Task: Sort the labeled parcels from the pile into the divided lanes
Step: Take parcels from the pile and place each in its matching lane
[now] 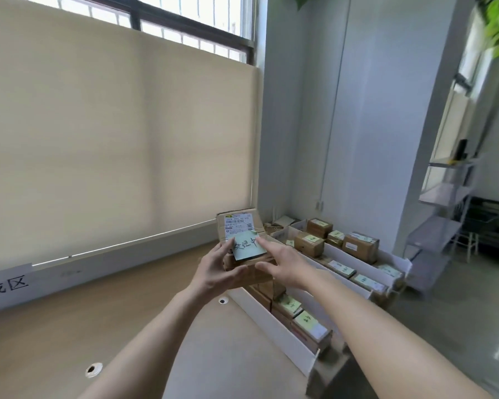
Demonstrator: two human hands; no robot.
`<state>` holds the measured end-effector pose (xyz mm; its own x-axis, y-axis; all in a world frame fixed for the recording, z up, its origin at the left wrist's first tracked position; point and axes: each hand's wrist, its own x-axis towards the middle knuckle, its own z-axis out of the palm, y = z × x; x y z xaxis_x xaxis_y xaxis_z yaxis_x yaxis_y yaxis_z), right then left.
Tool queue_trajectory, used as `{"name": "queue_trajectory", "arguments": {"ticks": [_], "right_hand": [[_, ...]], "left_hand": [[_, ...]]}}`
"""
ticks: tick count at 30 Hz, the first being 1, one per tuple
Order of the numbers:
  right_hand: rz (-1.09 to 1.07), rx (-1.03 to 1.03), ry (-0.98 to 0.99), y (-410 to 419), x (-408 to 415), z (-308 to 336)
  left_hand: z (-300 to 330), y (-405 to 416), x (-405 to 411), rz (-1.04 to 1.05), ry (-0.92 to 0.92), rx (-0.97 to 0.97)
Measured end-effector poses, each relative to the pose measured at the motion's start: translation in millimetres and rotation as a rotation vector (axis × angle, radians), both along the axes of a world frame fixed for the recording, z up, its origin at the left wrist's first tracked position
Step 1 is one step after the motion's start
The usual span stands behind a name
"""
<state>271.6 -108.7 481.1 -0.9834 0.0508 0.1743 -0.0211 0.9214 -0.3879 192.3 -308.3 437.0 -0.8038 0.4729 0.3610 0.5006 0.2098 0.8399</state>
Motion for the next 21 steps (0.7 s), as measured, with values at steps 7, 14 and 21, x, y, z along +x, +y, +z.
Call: {"name": "queue_trajectory", "arguments": {"ticks": [7,14,21], "right_hand": [[-0.078,-0.005,-0.012,109,44,6],[-0.123,-0.009,-0.020,225,77,3],[-0.188,0.006,-0.032,326,107,-5]], "left_hand": [[5,113,26,-0.070,0.026,-0.053],[7,233,55,-0.147,0.092,-0.065],[0,340,74,-0.170,0.101,-0.110]]}}
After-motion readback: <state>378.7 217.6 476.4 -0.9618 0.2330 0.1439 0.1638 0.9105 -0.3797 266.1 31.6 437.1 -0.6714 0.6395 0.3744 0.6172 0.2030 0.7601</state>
